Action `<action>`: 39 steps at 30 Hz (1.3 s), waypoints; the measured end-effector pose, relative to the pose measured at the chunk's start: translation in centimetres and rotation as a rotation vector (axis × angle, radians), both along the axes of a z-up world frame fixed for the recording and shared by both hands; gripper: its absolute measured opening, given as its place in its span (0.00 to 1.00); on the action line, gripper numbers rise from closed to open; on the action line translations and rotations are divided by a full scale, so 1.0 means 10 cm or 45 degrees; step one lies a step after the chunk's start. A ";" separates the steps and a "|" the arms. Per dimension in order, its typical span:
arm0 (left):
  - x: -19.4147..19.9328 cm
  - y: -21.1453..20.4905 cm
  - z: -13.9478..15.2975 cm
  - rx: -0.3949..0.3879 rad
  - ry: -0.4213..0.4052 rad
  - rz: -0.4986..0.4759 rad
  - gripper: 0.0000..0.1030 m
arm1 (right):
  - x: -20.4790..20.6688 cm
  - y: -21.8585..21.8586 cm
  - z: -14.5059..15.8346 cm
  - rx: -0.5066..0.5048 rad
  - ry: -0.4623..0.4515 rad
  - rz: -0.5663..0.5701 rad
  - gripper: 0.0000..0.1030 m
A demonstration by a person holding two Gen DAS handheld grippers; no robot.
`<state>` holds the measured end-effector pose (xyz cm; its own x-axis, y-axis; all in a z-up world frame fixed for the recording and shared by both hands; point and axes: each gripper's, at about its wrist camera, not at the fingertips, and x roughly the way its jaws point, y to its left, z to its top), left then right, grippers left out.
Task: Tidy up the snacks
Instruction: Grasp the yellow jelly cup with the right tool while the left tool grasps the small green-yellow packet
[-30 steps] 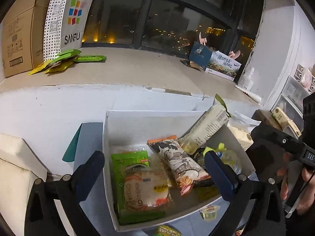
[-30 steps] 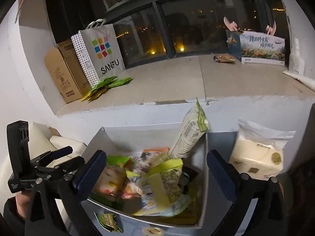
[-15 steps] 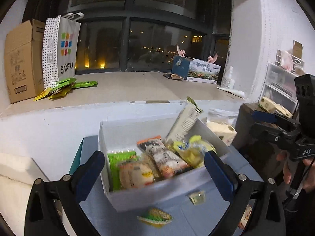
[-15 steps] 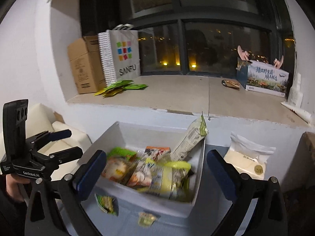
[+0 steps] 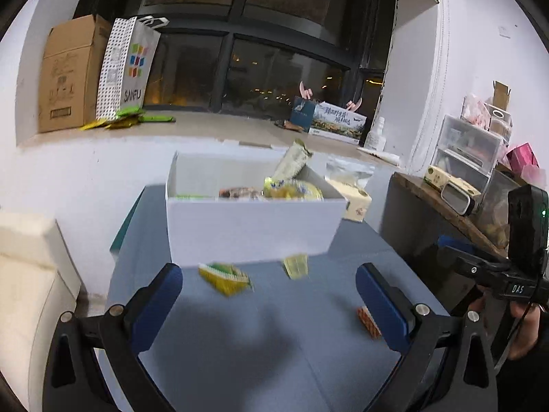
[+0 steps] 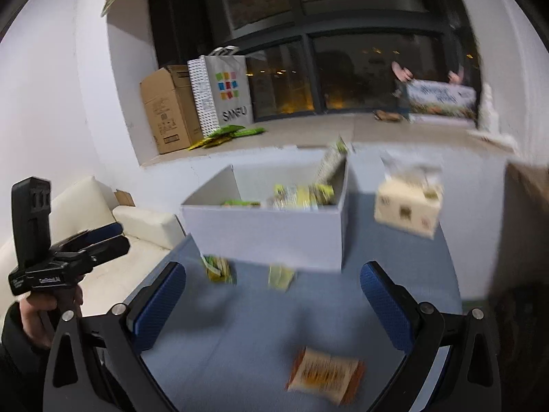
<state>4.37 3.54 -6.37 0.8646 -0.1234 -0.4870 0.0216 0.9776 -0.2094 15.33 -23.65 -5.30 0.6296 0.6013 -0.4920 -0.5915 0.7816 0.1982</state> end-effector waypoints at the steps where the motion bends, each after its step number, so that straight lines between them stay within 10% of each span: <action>1: -0.04 -0.05 -0.02 0.026 0.019 0.016 1.00 | -0.06 -0.04 -0.07 0.018 0.019 -0.024 1.00; 15: -0.25 -0.23 0.03 0.110 0.000 0.017 1.00 | -0.09 0.04 -0.33 0.035 0.101 -0.067 1.00; 36: -0.34 0.09 -0.14 0.040 0.047 0.103 1.00 | 0.98 1.43 -1.16 -0.332 0.258 -0.170 0.99; 38: -0.33 0.10 -0.16 0.037 0.055 0.108 1.00 | 1.01 1.45 -1.21 -0.354 0.277 -0.168 0.82; 39: -0.33 0.09 -0.18 0.039 0.059 0.107 1.00 | 1.03 1.46 -1.23 -0.371 0.286 -0.170 0.53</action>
<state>1.07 4.47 -8.12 0.8478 -0.0359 -0.5292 -0.0698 0.9815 -0.1784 25.62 -9.09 -17.61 0.5503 0.3359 -0.7644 -0.4478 0.8914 0.0693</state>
